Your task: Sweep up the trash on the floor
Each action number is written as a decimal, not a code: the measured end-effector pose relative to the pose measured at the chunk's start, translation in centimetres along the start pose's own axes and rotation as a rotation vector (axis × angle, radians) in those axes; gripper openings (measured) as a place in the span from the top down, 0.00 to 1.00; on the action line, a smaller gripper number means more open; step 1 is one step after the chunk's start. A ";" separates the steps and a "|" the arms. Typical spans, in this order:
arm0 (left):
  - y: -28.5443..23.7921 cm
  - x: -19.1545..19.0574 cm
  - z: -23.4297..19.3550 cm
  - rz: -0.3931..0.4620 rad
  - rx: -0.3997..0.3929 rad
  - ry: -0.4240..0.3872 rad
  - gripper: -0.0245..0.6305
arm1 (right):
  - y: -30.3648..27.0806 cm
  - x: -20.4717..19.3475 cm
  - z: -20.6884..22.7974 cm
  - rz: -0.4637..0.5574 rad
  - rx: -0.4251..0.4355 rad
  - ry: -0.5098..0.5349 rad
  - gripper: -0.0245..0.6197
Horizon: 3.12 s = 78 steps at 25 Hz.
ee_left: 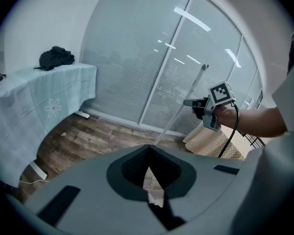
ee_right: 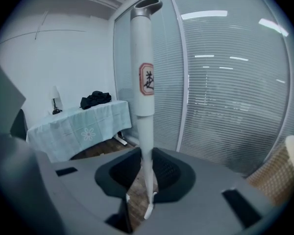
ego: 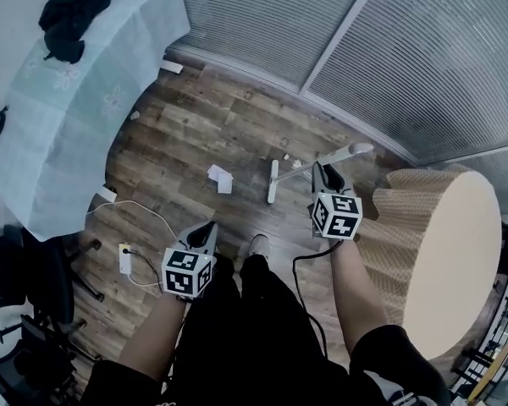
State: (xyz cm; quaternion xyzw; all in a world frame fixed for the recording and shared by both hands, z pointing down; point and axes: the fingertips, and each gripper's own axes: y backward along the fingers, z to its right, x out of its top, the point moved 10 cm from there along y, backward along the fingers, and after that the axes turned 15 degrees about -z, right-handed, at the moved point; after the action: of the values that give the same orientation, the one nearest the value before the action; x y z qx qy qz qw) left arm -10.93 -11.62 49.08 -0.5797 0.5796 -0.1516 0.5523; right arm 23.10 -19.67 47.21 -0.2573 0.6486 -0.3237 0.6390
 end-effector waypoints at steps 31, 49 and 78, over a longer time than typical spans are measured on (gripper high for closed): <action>-4.0 3.3 2.3 0.028 0.057 0.266 0.97 | -15.1 -0.4 9.0 -0.286 -0.020 0.303 0.83; 0.5 0.2 -1.1 0.078 0.054 0.332 0.97 | -12.7 1.8 -6.1 -0.261 0.262 0.420 0.83; 13.8 12.0 -1.8 0.414 0.082 0.008 0.97 | 10.6 13.1 -15.3 0.297 0.209 0.203 0.84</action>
State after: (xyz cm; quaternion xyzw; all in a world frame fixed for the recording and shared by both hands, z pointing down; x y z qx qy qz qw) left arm -15.92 -18.63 32.90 -0.4247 0.6818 -0.0605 0.5925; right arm 8.07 -21.11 30.18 -0.0573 0.7035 -0.3157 0.6341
